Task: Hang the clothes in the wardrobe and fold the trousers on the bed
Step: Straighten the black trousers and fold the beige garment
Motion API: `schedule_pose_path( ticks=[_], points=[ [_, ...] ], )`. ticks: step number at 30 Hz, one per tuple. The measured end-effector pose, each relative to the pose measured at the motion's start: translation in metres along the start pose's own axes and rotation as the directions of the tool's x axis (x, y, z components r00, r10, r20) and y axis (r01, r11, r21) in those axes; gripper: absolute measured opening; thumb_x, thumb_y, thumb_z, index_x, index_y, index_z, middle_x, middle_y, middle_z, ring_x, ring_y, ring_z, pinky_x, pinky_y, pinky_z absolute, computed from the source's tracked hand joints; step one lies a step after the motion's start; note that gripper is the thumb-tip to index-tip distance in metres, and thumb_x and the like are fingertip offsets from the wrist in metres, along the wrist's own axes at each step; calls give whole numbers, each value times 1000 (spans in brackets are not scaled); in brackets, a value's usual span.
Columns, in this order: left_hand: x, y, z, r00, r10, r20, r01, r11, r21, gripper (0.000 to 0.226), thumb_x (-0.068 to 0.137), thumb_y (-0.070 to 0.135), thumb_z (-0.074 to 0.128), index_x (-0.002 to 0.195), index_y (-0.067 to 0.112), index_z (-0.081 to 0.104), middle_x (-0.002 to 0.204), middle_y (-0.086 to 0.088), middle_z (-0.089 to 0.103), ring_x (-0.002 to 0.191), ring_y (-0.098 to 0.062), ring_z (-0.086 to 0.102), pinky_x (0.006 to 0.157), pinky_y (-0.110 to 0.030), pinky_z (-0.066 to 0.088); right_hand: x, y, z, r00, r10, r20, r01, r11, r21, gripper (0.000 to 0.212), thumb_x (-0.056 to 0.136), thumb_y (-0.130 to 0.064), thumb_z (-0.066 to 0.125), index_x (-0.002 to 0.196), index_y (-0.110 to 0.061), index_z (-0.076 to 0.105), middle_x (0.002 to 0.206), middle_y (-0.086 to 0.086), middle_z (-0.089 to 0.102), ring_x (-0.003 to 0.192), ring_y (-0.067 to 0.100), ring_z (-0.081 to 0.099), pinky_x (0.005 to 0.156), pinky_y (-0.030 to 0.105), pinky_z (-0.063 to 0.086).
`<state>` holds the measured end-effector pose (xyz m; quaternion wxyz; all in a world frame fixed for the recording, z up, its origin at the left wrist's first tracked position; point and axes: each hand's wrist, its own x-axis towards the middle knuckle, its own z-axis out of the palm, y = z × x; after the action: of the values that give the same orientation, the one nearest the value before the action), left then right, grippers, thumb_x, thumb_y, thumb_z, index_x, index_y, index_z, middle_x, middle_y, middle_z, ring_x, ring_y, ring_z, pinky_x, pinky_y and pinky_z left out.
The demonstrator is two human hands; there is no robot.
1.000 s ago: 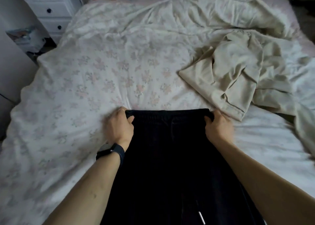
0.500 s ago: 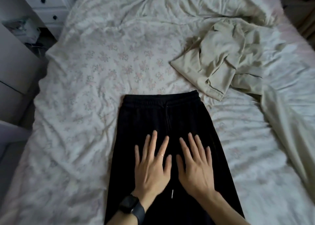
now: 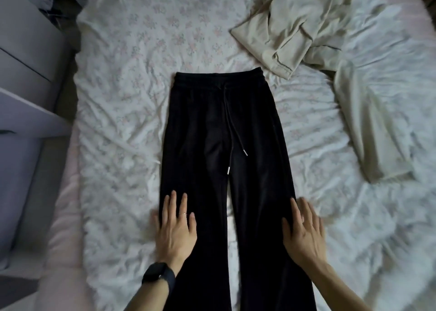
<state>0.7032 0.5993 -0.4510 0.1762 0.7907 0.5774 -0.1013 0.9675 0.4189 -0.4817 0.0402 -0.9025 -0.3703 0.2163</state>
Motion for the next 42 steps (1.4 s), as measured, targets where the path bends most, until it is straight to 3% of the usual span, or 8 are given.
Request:
schedule_pose_path(
  ticks=[6, 12, 16, 25, 29, 32, 38, 42],
  points=[
    [-141, 40, 40, 994, 94, -48, -101, 977, -187, 47, 79, 24, 78, 124, 15, 68, 129, -5, 62, 113, -27, 63, 90, -45, 54, -103, 11, -5, 992, 104, 66, -118, 958, 261, 52, 95, -31, 62, 143, -21, 45, 136, 1, 53, 122, 25, 51, 96, 40, 49],
    [-192, 88, 64, 967, -79, 242, 154, 939, -307, 39, 100, 45, 50, 132, 24, 52, 122, 4, 61, 117, -18, 56, 77, -34, 50, -175, 47, 7, 906, 318, 279, -391, 881, 267, 24, 102, -43, 50, 108, -19, 54, 100, 4, 67, 85, 27, 64, 72, 44, 55],
    [-179, 77, 74, 881, -187, 434, 348, 879, -327, 36, 98, 45, 56, 123, 20, 59, 117, -4, 66, 108, -27, 63, 75, -33, 45, -195, 77, 12, 898, 398, 189, -440, 830, 342, 29, 104, -43, 43, 104, -19, 59, 86, 2, 65, 73, 24, 60, 64, 40, 48],
    [-247, 55, 104, 895, -56, 442, 320, 771, -551, 22, 96, 30, 63, 116, 20, 59, 83, 24, 59, 93, -10, 65, 80, -22, 46, -244, 85, 44, 878, 448, 166, -467, 733, 494, 21, 98, -36, 60, 106, -22, 46, 101, 2, 63, 82, 20, 55, 72, 33, 43],
    [-302, 49, 135, 883, -108, 457, 373, 752, -543, 13, 95, 28, 63, 106, 28, 56, 102, 12, 68, 86, -5, 65, 73, -18, 48, -292, 121, 67, 864, 407, 297, -499, 767, 402, 23, 95, -34, 63, 112, -20, 56, 103, 3, 70, 82, 19, 56, 70, 30, 41],
    [-323, 42, 162, 832, -137, 538, 443, 748, -495, 24, 96, 26, 61, 119, 20, 56, 110, 6, 62, 103, -17, 63, 93, -33, 52, -310, 145, 85, 849, 349, 397, -490, 802, 341, 32, 94, -35, 65, 121, -17, 60, 110, 3, 72, 86, 19, 59, 71, 28, 42],
    [-336, 31, 204, 794, -212, 570, 525, 711, -467, 15, 93, 18, 62, 97, 20, 48, 85, 10, 60, 89, -19, 60, 77, -27, 40, -310, 172, 119, 786, 379, 489, -568, 755, 328, 40, 93, -49, 65, 114, -15, 63, 99, 0, 69, 90, 23, 65, 72, 31, 47],
    [-345, 35, 231, 740, -319, 592, 645, 585, -491, 20, 93, 22, 65, 109, 12, 58, 107, -6, 64, 95, -26, 59, 81, -33, 46, -315, 177, 148, 566, 387, 728, -819, 166, 549, 30, 96, -34, 68, 111, -8, 65, 93, 5, 68, 80, 18, 67, 75, 33, 56]
  ],
)
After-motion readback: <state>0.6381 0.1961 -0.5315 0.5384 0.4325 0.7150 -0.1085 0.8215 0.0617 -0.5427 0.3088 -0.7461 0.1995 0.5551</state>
